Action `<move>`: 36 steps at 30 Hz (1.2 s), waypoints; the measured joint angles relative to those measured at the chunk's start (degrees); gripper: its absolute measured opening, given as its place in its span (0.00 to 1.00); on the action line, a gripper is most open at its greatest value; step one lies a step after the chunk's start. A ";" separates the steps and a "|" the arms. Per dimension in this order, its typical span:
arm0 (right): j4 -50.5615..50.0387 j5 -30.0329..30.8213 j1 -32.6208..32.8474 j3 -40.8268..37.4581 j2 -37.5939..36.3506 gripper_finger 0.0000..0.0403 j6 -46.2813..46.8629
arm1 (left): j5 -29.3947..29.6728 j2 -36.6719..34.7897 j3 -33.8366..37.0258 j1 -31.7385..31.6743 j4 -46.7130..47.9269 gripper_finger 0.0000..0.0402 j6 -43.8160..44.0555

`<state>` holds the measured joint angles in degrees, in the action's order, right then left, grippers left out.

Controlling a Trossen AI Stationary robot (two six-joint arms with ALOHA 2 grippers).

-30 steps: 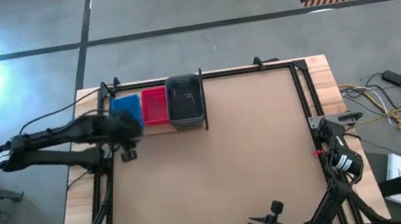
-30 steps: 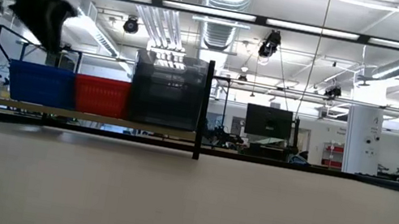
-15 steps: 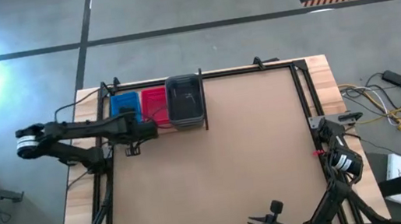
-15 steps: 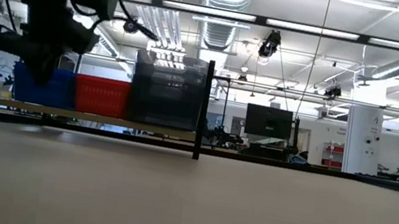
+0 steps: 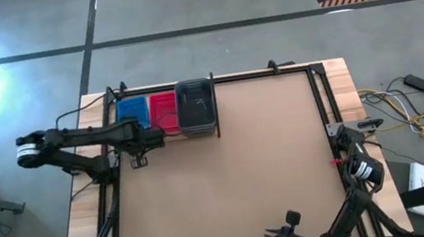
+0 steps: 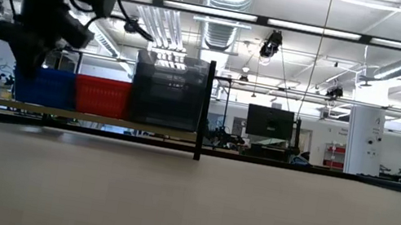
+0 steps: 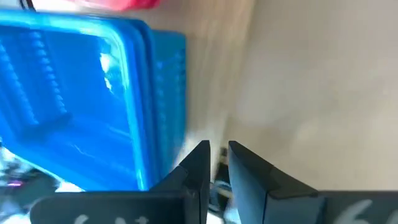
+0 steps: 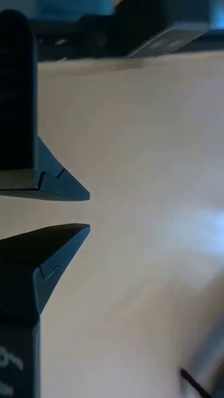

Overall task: Stack baskets on shelf by color
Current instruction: Return to Home Position

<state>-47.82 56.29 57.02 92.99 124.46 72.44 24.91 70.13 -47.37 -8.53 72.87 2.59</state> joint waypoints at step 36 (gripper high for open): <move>41.33 -23.56 -22.20 -66.43 -82.74 0.02 -46.07 | 0.23 -21.12 16.55 30.22 -63.06 0.10 3.60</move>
<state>-6.48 32.73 34.83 26.56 41.72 26.37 25.14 49.01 -30.82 21.69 9.82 6.19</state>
